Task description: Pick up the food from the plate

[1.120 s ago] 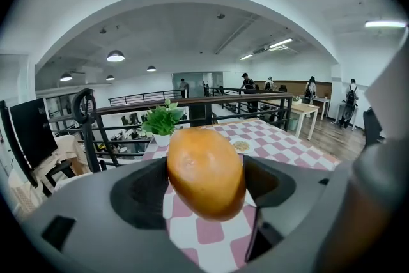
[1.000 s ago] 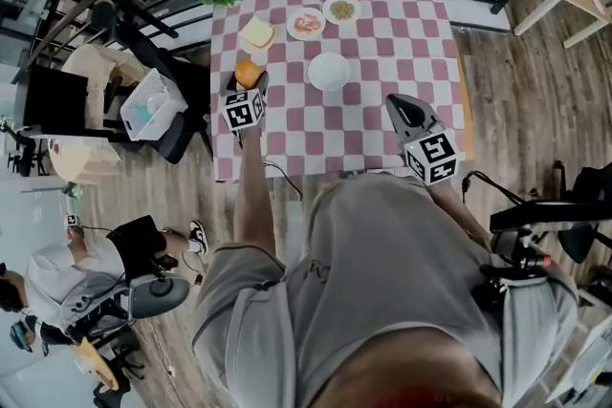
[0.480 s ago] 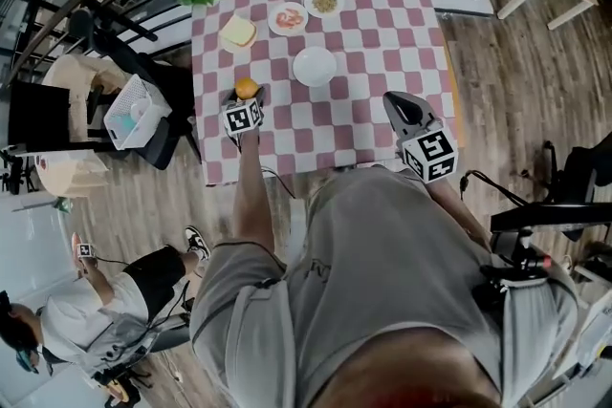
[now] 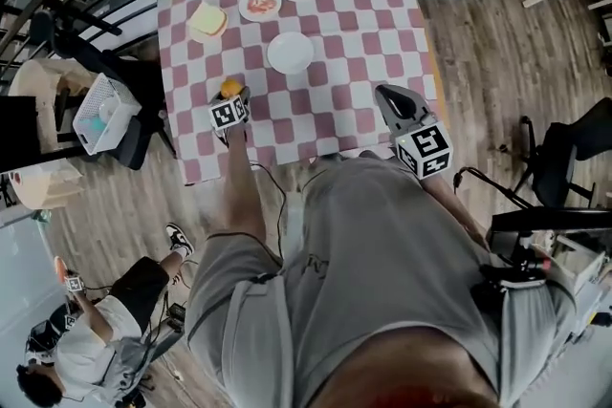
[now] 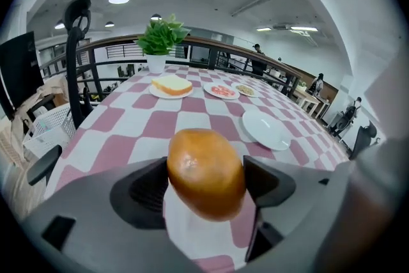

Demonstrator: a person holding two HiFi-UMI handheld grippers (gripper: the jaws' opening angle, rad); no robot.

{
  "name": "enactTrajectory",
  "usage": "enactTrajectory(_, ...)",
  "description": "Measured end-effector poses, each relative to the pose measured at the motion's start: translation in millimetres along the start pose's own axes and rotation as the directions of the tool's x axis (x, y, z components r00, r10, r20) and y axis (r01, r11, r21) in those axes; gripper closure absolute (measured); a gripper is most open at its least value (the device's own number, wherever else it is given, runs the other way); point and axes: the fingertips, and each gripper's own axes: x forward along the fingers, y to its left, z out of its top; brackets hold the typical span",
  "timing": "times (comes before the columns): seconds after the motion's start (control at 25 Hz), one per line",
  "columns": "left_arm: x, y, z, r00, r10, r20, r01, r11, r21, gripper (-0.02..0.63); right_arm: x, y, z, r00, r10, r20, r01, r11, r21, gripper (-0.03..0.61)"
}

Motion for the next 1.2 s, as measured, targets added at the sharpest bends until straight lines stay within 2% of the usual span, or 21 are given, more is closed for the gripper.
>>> enactTrajectory(0.16, 15.0, 9.5, -19.6, 1.000, -0.004, -0.031, 0.001, 0.997, -0.074, 0.235, 5.0, -1.3, -4.8, 1.000, -0.003, -0.021, 0.003, 1.000, 0.004, 0.563)
enactTrajectory(0.32, 19.2, 11.0, -21.9, 1.000, -0.020, 0.002, 0.020, 0.990, -0.137, 0.233, 9.9, -2.5, -4.9, 1.000, -0.001, -0.030, 0.001, 1.000, 0.000, 0.563)
enactTrajectory(0.6, 21.0, 9.5, -16.0, 1.000, -0.013, 0.005, 0.014, 0.993, -0.120, 0.233, 18.4, -3.9, -0.4, 0.999, 0.011, -0.032, -0.011, 1.000, -0.002, 0.563)
enactTrajectory(0.76, 24.0, 7.8, -18.8, 0.999, -0.039, 0.033, 0.043, 0.990, -0.135, 0.233, 20.1, -5.2, -1.6, 0.999, 0.014, -0.031, -0.014, 1.000, 0.002, 0.563)
enactTrajectory(0.92, 27.1, 1.9, -34.5, 0.998, -0.054, -0.042, 0.052, 0.997, -0.057, 0.233, 19.4, -3.7, 0.8, 1.000, 0.021, -0.022, -0.021, 1.000, 0.003, 0.563)
enactTrajectory(1.04, 22.6, 5.0, -31.4, 0.997, -0.038, -0.061, 0.032, 0.996, -0.087, 0.206, 18.2, -5.0, 4.9, 1.000, 0.015, -0.010, -0.015, 1.000, 0.003, 0.563)
enactTrajectory(1.2, -0.8, 21.0, -16.9, 1.000, 0.018, -0.023, -0.020, 0.995, -0.098, 0.192, 19.5, -1.4, 9.9, 1.000, 0.024, 0.009, -0.024, 1.000, -0.002, 0.563)
